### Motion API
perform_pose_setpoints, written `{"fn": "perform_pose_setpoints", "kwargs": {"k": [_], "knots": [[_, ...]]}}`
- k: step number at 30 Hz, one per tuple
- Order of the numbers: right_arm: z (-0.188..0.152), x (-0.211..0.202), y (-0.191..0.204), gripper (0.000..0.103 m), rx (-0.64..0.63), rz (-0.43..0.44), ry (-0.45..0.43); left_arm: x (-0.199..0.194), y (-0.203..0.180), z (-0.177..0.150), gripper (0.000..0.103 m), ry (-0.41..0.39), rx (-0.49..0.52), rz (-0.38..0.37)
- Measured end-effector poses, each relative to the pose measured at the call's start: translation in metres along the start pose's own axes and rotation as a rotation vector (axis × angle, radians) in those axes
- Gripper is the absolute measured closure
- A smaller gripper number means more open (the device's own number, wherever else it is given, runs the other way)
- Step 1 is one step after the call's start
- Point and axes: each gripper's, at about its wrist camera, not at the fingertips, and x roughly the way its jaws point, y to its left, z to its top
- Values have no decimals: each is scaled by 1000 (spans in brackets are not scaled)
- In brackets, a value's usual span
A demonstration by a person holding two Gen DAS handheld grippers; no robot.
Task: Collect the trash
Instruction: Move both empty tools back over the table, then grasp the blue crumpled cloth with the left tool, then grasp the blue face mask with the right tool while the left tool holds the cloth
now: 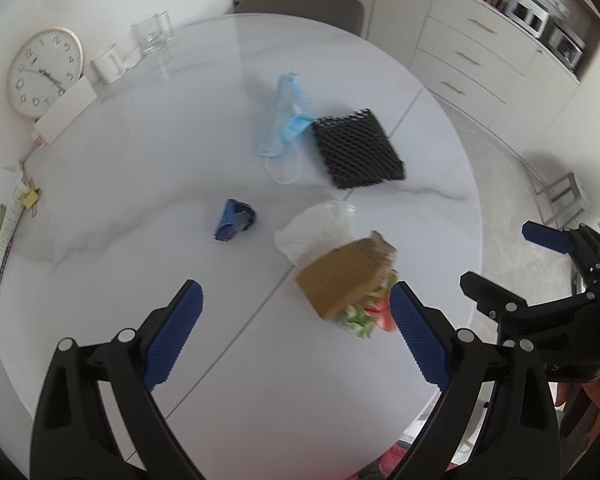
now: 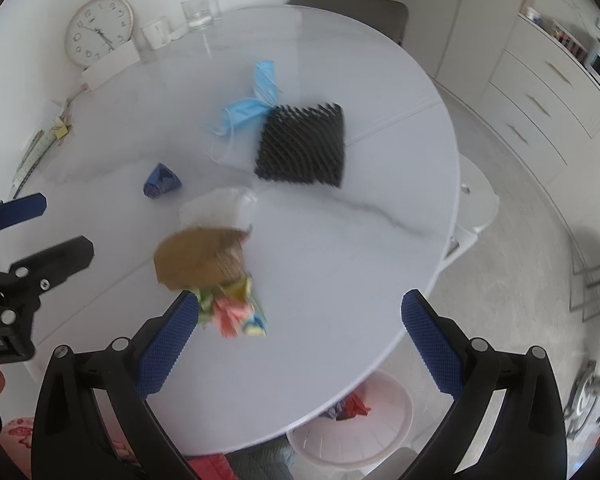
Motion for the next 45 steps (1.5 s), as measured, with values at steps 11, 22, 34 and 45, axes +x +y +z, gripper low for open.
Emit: {"fn": "perform_pose_setpoints", "kwargs": {"k": [11, 22, 34, 45], "knots": [[61, 45, -10, 2, 9, 43, -24, 64, 56, 16, 13, 21, -54, 32], [115, 90, -22, 2, -3, 67, -14, 144, 68, 44, 21, 78, -71, -24], [153, 116, -7, 2, -50, 110, -10, 169, 67, 51, 73, 86, -192, -19], [235, 191, 20, 5, 21, 201, 57, 148, 101, 56, 74, 57, -263, -17]]}}
